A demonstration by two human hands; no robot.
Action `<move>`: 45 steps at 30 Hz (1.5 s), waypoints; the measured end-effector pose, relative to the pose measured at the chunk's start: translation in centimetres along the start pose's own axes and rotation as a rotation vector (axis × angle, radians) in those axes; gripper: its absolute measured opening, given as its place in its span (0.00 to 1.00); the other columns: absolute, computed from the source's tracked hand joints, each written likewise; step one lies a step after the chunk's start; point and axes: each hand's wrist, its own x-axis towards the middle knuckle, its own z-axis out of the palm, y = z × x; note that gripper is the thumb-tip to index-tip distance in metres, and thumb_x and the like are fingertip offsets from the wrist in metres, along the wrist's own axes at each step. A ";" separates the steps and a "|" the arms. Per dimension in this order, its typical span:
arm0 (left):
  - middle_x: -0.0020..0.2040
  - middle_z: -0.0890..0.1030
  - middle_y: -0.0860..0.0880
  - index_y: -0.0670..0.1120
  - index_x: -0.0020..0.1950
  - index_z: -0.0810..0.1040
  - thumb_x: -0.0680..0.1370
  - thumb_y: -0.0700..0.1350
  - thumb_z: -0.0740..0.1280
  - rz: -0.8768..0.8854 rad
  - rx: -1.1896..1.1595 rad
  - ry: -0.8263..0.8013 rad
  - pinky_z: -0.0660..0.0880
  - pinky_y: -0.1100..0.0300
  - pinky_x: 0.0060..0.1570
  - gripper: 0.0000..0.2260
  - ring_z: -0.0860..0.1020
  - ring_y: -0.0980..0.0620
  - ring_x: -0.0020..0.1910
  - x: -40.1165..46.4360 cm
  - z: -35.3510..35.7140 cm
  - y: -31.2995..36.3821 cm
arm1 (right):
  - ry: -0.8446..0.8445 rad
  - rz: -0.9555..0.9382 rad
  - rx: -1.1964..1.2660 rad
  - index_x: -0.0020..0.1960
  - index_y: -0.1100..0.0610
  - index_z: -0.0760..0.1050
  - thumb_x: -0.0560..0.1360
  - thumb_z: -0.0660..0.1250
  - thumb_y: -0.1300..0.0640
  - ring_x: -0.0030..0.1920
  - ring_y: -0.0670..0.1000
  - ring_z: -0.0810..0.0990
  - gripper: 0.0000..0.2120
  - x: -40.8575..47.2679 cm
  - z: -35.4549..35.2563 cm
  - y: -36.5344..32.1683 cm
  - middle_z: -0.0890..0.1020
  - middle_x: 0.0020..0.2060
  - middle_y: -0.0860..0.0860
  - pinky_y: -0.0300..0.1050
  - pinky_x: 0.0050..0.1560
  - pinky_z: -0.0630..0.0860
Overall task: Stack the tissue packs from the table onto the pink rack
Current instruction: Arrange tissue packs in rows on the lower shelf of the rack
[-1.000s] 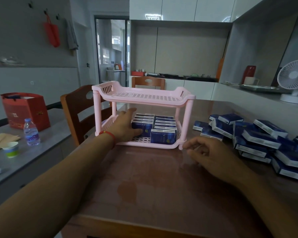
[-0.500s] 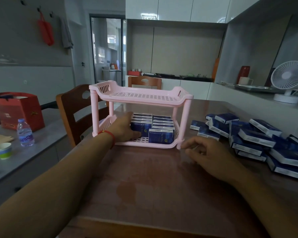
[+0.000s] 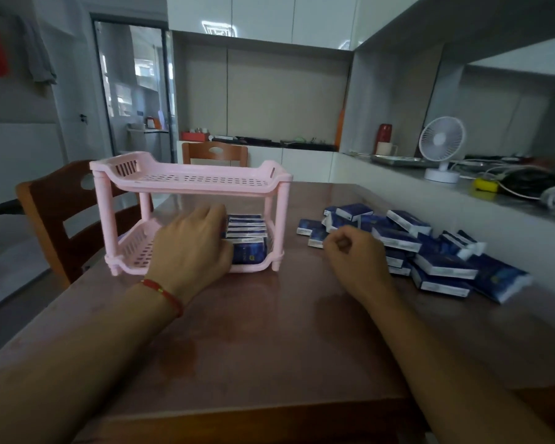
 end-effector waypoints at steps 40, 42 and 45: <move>0.50 0.84 0.55 0.56 0.52 0.75 0.72 0.47 0.77 -0.171 -0.966 -0.406 0.82 0.51 0.51 0.14 0.83 0.56 0.47 -0.9 5.5 8.0 | 0.273 -0.069 -0.043 0.43 0.52 0.81 0.79 0.63 0.53 0.34 0.46 0.80 0.10 0.4 -8.0 4.9 0.82 0.34 0.47 0.50 0.37 0.78; 0.50 0.83 0.55 0.57 0.48 0.73 0.72 0.46 0.77 -0.175 -0.945 -0.385 0.82 0.56 0.50 0.15 0.83 0.57 0.47 -1.0 5.3 8.1 | 0.239 -0.101 -0.222 0.46 0.49 0.81 0.76 0.65 0.51 0.40 0.49 0.79 0.06 0.8 -8.3 5.9 0.82 0.38 0.46 0.53 0.43 0.79; 0.48 0.82 0.56 0.58 0.45 0.69 0.72 0.45 0.76 -0.170 -0.908 -0.351 0.77 0.71 0.42 0.16 0.81 0.61 0.44 -1.1 4.8 8.3 | -0.070 -0.217 -0.403 0.57 0.46 0.79 0.74 0.69 0.48 0.55 0.52 0.75 0.11 0.6 -7.1 5.8 0.80 0.52 0.45 0.53 0.57 0.73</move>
